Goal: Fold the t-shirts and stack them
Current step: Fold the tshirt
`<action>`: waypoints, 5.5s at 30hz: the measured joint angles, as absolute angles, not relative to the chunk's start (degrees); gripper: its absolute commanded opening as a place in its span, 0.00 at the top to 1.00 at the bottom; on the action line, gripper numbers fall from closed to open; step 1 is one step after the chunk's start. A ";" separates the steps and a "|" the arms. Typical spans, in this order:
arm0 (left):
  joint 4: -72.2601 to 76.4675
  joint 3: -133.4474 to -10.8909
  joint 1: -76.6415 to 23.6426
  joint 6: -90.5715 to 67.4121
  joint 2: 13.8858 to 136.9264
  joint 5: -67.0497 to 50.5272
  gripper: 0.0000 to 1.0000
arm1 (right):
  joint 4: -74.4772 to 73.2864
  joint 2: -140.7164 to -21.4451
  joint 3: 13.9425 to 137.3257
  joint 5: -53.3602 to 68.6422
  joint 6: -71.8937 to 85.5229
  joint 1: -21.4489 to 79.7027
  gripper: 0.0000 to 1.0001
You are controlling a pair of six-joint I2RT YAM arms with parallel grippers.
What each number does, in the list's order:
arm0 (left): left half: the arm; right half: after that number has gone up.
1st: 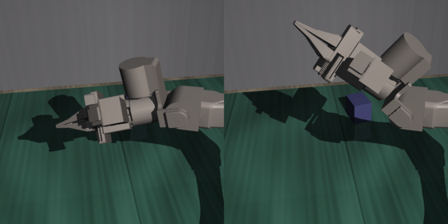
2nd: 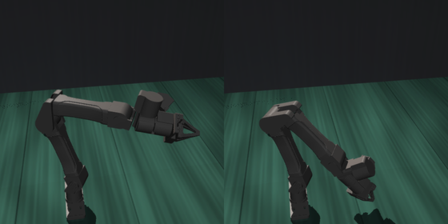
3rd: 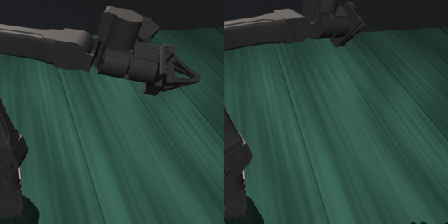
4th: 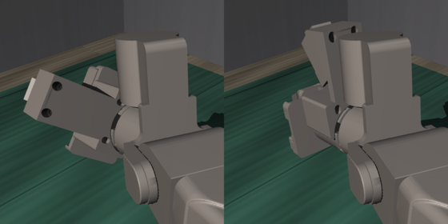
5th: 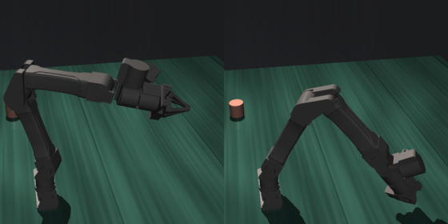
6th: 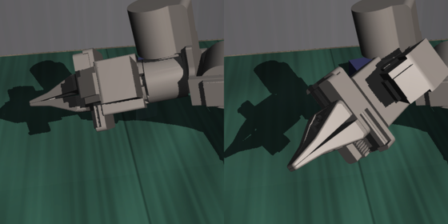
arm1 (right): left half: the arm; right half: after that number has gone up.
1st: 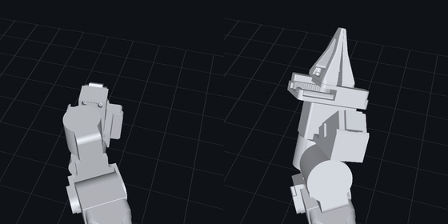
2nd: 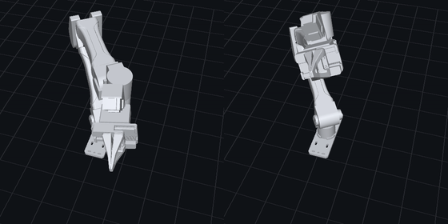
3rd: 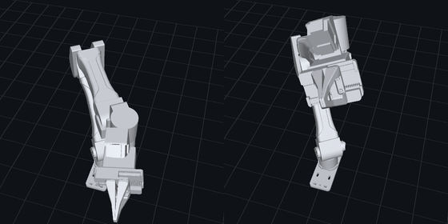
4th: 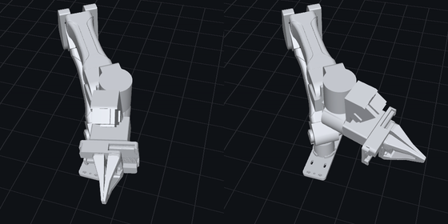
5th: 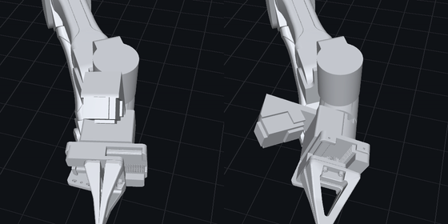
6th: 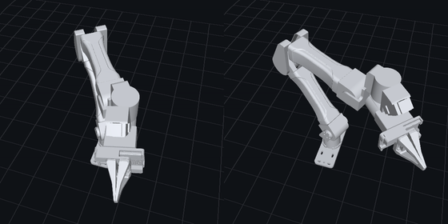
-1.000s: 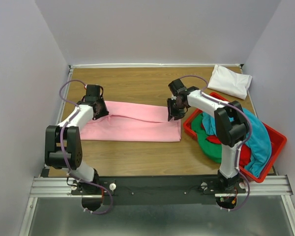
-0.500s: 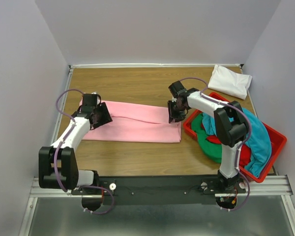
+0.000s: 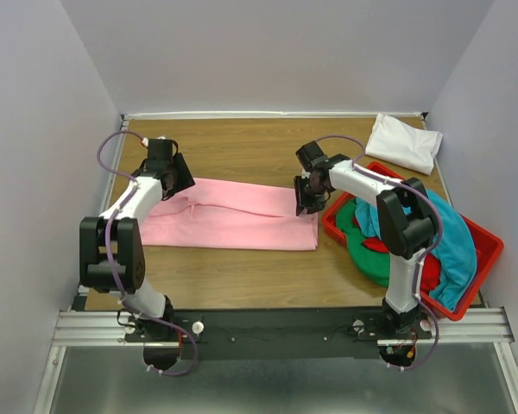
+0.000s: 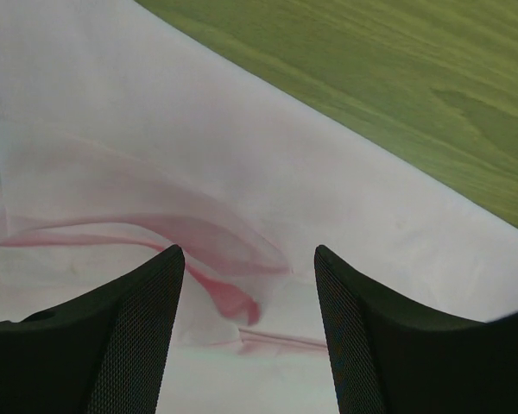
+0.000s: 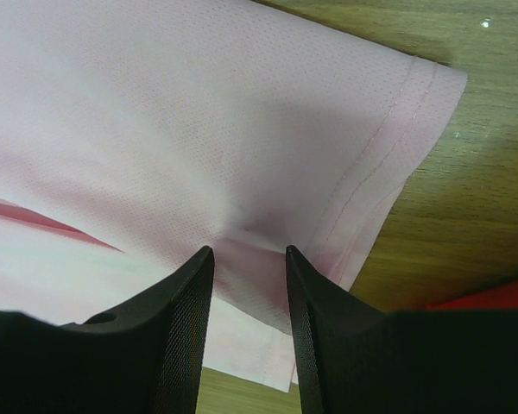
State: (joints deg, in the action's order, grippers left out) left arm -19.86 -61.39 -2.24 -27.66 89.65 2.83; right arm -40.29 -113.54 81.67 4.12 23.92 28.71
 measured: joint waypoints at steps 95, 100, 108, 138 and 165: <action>-17.19 -44.12 1.54 -30.33 85.62 2.50 0.24 | -40.12 -112.16 83.79 3.66 23.38 30.74 0.53; -13.39 -44.97 1.54 -30.26 87.66 2.26 0.24 | -40.12 -112.18 80.31 3.22 23.38 30.74 0.53; -11.09 -51.90 1.54 -28.95 94.80 2.20 0.24 | -40.01 -112.71 78.98 2.90 23.38 30.74 0.53; -21.71 -79.24 0.89 -23.57 107.31 2.35 0.23 | -41.21 -109.21 82.02 2.81 22.37 34.87 0.51; -17.41 -75.61 -2.33 -26.72 112.44 -0.67 0.24 | -34.33 -109.12 73.03 5.34 18.61 36.05 0.51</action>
State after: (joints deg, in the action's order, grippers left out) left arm -17.41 -75.61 -2.33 -26.72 112.44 -0.67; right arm -34.33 -109.12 73.03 5.34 18.61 36.05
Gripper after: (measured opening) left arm 0.766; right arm 0.492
